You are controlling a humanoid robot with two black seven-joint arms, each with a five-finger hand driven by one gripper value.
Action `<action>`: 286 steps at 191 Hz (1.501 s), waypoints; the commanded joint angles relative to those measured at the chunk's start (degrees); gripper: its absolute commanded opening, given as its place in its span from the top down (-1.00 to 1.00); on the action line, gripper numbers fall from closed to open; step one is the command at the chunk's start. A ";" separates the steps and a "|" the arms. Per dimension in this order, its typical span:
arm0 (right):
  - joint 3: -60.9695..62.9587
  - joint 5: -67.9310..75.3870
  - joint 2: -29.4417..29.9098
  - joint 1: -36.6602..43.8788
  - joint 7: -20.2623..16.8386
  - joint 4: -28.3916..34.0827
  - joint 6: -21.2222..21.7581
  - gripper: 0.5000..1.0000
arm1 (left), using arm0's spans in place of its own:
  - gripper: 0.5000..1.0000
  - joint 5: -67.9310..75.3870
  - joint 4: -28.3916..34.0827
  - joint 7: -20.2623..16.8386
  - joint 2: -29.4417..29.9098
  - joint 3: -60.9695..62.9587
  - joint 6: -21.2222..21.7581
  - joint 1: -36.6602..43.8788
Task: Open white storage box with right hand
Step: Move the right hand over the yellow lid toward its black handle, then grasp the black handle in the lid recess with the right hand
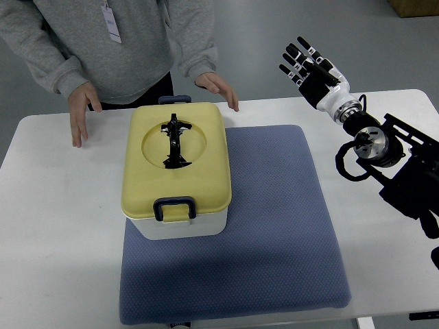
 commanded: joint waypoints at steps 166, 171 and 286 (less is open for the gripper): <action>-5.26 -89.47 -10.30 16.71 -5.10 22.26 25.61 -0.75 | -1.00 0.00 0.18 -0.01 0.00 -0.24 -0.13 0.12; -5.26 -90.35 -9.94 16.98 -5.10 23.05 25.61 -0.75 | -1.00 0.00 0.18 -0.01 0.00 -0.24 -0.13 0.12; -8.34 -103.80 -2.39 15.40 -2.63 23.14 5.46 -0.73 | -1.00 0.00 0.09 -0.01 0.00 -0.07 -0.22 0.12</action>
